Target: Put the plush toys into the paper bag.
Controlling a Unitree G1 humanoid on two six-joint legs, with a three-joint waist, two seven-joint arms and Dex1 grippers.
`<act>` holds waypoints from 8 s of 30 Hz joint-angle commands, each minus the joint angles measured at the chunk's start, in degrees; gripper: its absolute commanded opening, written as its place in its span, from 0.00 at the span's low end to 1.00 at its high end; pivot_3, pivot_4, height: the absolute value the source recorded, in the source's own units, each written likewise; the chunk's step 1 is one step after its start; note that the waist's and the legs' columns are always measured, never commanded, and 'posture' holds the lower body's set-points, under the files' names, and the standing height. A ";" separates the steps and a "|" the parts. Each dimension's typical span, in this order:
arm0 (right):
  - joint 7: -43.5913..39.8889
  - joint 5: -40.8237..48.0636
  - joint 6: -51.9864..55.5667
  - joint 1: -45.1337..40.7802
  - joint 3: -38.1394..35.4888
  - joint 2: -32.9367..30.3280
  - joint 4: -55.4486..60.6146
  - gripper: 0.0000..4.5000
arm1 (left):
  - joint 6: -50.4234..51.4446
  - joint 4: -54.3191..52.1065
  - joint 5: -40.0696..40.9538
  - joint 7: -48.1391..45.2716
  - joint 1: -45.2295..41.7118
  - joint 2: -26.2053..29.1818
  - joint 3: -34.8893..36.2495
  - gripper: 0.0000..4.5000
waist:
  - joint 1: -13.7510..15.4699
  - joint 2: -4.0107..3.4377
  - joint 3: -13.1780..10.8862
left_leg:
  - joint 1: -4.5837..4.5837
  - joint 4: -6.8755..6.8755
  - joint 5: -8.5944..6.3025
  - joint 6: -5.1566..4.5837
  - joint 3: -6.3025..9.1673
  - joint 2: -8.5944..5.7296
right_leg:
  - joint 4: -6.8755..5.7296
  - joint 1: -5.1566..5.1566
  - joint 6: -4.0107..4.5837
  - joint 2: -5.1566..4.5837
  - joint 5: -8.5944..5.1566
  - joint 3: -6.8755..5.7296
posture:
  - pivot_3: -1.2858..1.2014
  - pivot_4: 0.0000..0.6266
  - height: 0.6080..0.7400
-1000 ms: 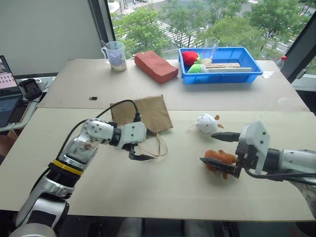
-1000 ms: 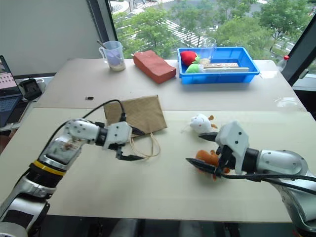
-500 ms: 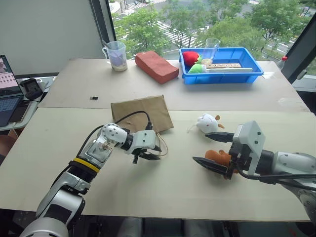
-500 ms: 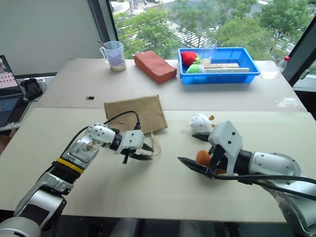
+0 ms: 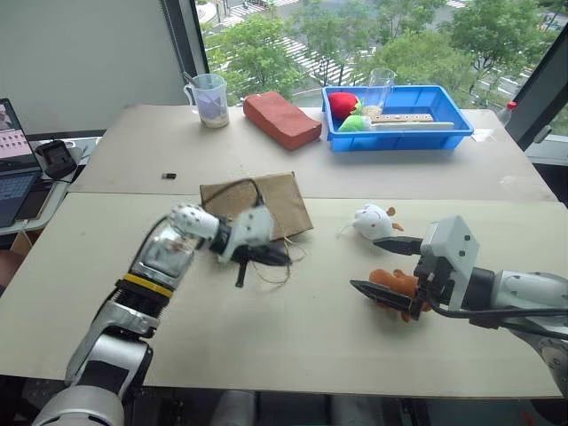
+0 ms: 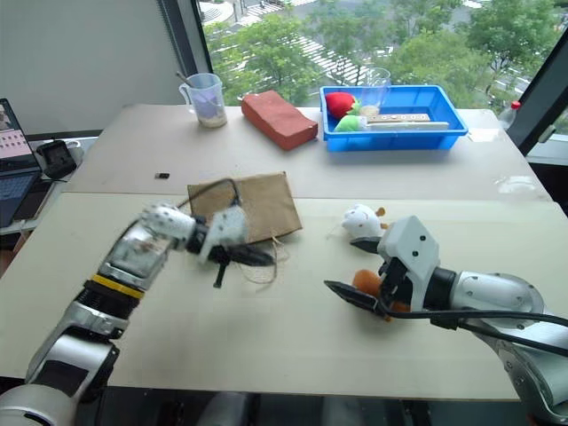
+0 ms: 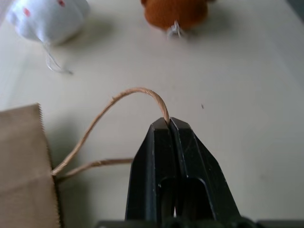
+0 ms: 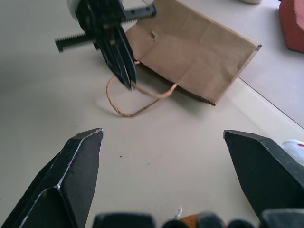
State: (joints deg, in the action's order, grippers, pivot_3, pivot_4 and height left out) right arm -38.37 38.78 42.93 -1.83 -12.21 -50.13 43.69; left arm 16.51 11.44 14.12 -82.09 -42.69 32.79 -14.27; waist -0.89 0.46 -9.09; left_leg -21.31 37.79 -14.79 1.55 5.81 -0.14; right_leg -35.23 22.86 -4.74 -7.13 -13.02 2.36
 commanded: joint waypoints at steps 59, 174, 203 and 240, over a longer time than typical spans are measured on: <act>7.81 -39.94 -25.87 -28.09 32.76 43.23 -59.88 0.01 | 29.25 -8.71 28.73 27.66 -16.05 2.54 27.71 0.00 | -3.02 0.04 -0.01 | 0.15 -0.06 0.07 0.12 0.26 0.01 | -0.86 0.28 0.09 0.11 -0.08 0.03 | 0.52 0.24 1.00; 1.18 -28.89 -14.83 -25.32 11.34 14.18 -45.08 0.99 | 29.67 -17.67 30.18 20.17 -2.96 5.71 19.63 0.00 | -2.05 0.47 -0.31 | 0.16 -0.48 0.19 0.31 0.19 0.03 | -0.55 0.37 0.17 0.15 -0.26 0.12 | 0.52 0.24 1.00; -7.62 -7.95 8.13 -18.46 11.38 10.97 -14.64 0.01 | 29.20 -18.27 30.15 19.09 -2.51 6.77 19.53 0.00 | -1.80 0.45 -0.33 | 0.01 -0.52 0.18 0.31 0.28 0.03 | -0.58 0.33 0.16 0.13 -0.27 0.04 | 0.52 0.24 1.00; 8.41 -23.08 -9.00 -37.91 21.01 43.08 -52.43 0.80 | 31.75 -18.55 30.91 16.42 -3.86 5.83 18.30 0.00 | -3.17 0.45 -0.34 | 0.12 -0.81 0.26 0.45 0.33 0.04 | -0.83 0.52 0.19 0.14 -0.27 0.04 | 0.52 0.24 1.00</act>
State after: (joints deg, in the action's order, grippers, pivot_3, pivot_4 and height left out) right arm -28.77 15.22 33.24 -39.57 8.74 -6.18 -13.73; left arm 48.62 -5.36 44.10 -65.79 -46.38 37.91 2.38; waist -4.06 0.91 -9.44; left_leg -21.20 36.99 -14.52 1.99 6.14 -0.11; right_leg -36.06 23.37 -4.55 -6.99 -13.29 2.41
